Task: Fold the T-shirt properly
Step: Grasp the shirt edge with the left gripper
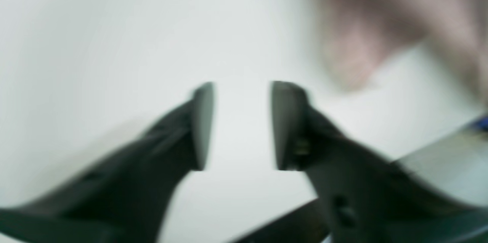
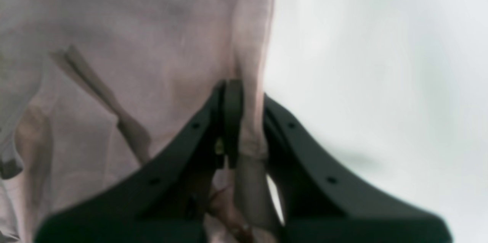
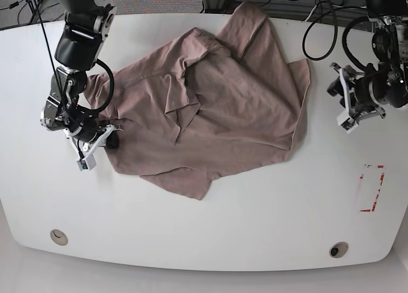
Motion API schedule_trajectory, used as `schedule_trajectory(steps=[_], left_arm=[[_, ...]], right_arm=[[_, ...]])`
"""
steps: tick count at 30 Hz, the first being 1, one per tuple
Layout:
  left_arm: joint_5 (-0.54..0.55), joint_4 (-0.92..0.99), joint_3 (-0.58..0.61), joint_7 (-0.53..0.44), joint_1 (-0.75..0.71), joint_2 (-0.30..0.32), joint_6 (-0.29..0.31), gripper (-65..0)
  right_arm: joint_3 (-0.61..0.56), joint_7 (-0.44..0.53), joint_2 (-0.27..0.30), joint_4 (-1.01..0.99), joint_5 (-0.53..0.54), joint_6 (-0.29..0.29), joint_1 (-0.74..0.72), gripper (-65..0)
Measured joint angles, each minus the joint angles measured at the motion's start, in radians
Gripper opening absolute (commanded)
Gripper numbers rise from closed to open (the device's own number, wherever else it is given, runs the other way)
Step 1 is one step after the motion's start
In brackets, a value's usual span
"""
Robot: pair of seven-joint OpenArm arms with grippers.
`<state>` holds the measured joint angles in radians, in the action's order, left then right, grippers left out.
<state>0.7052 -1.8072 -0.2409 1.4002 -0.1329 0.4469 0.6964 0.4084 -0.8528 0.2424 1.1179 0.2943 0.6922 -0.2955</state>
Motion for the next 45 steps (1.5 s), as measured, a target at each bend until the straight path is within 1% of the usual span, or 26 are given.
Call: schedule_trajectory(steps=[3,8,12,14,17,19,32,39,41,42,45], left_arm=[[0.048,0.000,0.001,-0.005,-0.031,-0.048,0.001,-29.7],[0.024,0.005,-0.002,0.013,-0.048,-0.101,0.000,-29.4],[0.026,0.005,-0.003,0.003,-0.053,-0.123,0.001,-29.3],[0.021,0.005,-0.003,-0.002,-0.057,-0.126,0.000,-29.3],[-0.026,0.008,-0.001,0.000,-0.064,-0.124,0.000,-29.3],[-0.038,0.019,-0.001,0.004,-0.064,-0.121,0.000,-29.3],[-0.030,0.140,0.000,-0.008,-0.058,-0.120,0.001,-29.6],[-0.029,0.156,0.042,-0.036,-0.047,-0.119,0.001,-30.3],[-0.022,0.156,0.043,-0.040,-0.047,-0.120,0.001,-33.8],[-0.020,0.157,0.043,-0.042,-0.047,-0.120,0.001,-36.5],[-0.020,0.161,0.043,-0.043,-0.047,-0.119,0.001,-47.4]], right_arm=[[-0.001,0.000,-0.002,0.000,0.004,0.000,0.002,-62.1],[0.000,0.000,-0.001,0.000,0.002,0.000,0.005,-62.1],[-0.001,0.001,-0.005,0.000,0.002,0.000,0.005,-62.1],[-0.002,0.000,-0.004,0.000,0.005,0.000,0.005,-62.1],[0.000,-0.001,-0.001,0.000,0.004,0.000,0.006,-62.1],[0.000,0.000,-0.002,0.000,0.000,0.000,0.005,-62.1],[0.002,0.000,-0.002,0.000,0.004,0.000,0.005,-62.1],[0.002,0.000,-0.002,0.000,0.004,0.000,0.005,-62.1],[0.002,0.000,-0.002,0.000,0.005,0.000,0.005,-62.1],[0.002,0.000,-0.002,0.000,0.005,0.000,0.005,-62.1],[0.003,0.000,-0.002,0.000,0.005,0.000,0.005,-62.1]])
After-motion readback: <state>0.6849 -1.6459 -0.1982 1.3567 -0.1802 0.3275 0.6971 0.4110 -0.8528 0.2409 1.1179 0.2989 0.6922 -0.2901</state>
